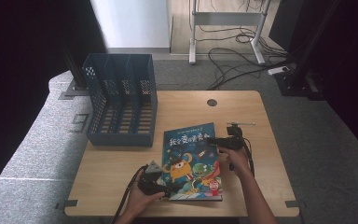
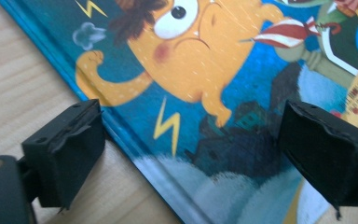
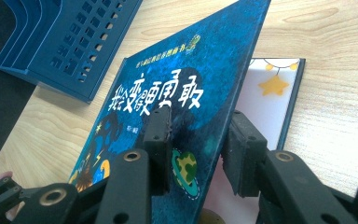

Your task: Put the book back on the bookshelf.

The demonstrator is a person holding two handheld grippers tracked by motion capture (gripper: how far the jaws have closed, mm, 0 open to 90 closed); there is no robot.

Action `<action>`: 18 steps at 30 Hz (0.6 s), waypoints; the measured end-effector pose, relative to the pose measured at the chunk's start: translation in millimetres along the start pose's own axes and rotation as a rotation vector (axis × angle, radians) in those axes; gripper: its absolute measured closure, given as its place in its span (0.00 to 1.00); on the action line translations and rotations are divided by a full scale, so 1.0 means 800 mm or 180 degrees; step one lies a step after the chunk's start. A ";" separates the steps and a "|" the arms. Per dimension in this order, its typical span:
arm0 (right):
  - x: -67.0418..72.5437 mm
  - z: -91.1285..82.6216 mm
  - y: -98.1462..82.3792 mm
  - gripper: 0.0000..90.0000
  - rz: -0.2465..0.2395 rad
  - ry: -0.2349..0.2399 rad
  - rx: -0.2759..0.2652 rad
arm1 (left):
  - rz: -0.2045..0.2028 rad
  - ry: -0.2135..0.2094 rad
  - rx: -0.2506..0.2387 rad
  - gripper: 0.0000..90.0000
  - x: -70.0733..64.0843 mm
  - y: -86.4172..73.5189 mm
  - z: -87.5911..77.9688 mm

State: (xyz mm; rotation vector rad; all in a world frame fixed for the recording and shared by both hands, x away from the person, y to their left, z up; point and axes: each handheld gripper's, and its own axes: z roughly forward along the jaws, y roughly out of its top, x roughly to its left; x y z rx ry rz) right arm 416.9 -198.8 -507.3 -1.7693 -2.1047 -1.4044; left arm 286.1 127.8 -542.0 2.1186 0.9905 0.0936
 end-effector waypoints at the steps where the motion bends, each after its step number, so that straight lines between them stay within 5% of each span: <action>1: 0.000 0.000 0.000 0.72 0.0005 0.0005 -0.0003 | 0.0018 -0.0003 0.0010 0.06 -0.002 -0.001 -0.001; 18: 0.001 -0.001 0.000 0.73 0.0024 0.0010 -0.0041 | 0.0103 -0.0049 0.0070 0.00 -0.023 -0.017 -0.007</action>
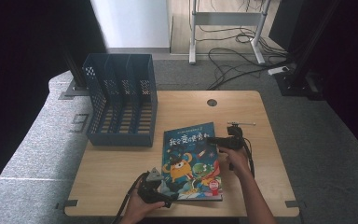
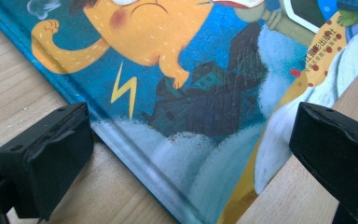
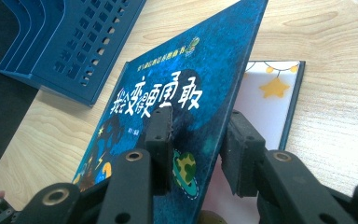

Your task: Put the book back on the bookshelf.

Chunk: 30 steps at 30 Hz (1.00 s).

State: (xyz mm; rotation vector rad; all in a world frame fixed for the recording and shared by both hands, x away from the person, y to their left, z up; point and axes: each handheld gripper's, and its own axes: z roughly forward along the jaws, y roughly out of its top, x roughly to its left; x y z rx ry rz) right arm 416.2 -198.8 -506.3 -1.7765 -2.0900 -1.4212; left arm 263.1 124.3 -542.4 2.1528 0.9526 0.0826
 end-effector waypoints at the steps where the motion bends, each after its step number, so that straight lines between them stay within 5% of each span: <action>1: -0.001 0.001 0.000 0.73 0.0011 -0.0002 0.0000 | 0.0006 0.0011 0.0002 0.00 -0.001 0.000 0.000; 8: -0.003 0.003 0.000 0.73 0.0039 -0.0013 -0.0013 | 0.0097 0.0076 0.0040 0.00 -0.006 -0.003 0.001; 30: 0.002 0.003 0.006 0.74 0.0051 -0.0032 -0.0013 | 0.0087 0.0116 0.0119 0.00 -0.011 -0.002 0.002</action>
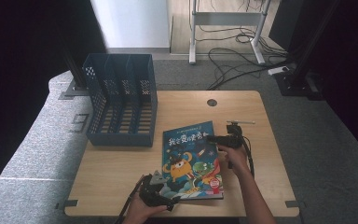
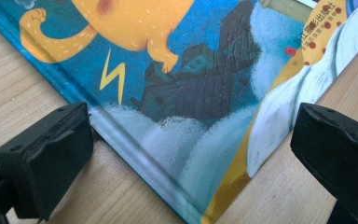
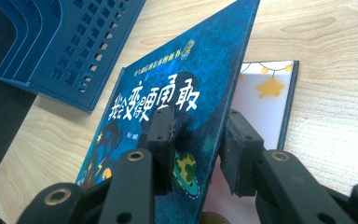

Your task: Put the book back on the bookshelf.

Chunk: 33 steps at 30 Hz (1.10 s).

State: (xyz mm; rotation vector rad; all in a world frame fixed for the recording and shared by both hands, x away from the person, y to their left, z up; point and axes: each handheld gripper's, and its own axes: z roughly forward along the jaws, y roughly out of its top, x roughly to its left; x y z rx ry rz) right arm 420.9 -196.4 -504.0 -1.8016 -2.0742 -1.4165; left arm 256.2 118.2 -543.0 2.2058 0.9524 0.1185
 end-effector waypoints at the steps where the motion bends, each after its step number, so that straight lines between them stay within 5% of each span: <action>1: -0.001 0.000 0.000 0.74 0.0003 -0.0003 0.0003 | 0.0014 0.0000 0.0011 0.00 0.000 0.000 0.000; 20: -0.005 0.000 0.000 0.75 0.0036 -0.0029 -0.0001 | 0.0094 0.0115 0.0094 0.00 -0.008 0.000 0.001; 33: -0.008 -0.004 0.002 0.80 0.0179 0.0128 -0.0068 | 0.0118 0.0106 0.0109 0.00 -0.009 0.000 0.000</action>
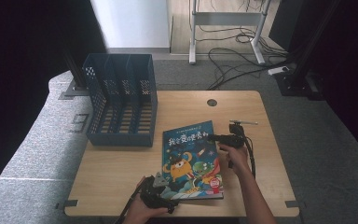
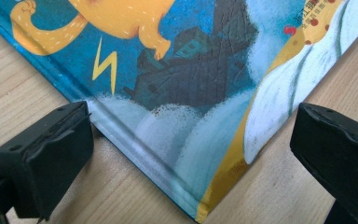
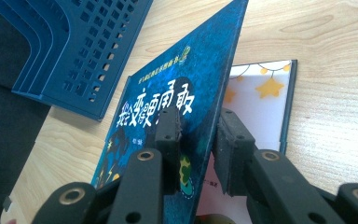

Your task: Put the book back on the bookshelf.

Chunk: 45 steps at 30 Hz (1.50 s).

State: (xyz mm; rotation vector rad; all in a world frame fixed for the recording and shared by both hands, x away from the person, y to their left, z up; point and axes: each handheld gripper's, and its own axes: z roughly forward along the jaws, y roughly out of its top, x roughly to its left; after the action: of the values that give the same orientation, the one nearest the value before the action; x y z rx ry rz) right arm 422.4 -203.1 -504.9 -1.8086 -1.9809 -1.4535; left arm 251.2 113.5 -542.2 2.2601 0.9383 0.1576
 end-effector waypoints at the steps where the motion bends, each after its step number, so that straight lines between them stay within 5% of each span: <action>1: 0.000 0.000 0.000 0.80 0.0001 0.0005 -0.0010 | -0.0002 -0.0004 -0.0002 0.00 0.000 0.000 0.000; 9: 0.003 -0.001 0.002 0.81 0.0002 0.0033 -0.0019 | 0.0110 0.0133 0.0034 0.00 -0.005 0.000 0.003; 28: 0.020 -0.015 0.014 0.84 -0.0159 0.0146 -0.0231 | -0.0028 0.0071 -0.0058 0.00 0.018 0.004 0.002; 39: 0.018 -0.014 0.015 0.83 -0.0200 0.0125 -0.0190 | -0.0021 0.0078 -0.0050 0.00 0.018 0.005 0.003; 45: 0.025 -0.010 0.017 0.78 -0.0370 0.0048 -0.0058 | -0.0021 0.0050 -0.0054 0.00 0.018 0.005 0.003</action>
State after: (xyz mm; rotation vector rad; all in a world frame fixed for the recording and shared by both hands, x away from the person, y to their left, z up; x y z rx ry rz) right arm 423.2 -196.4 -480.5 -1.7103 -2.1045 -1.5169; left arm 265.1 120.1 -543.3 2.2431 0.9492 0.1801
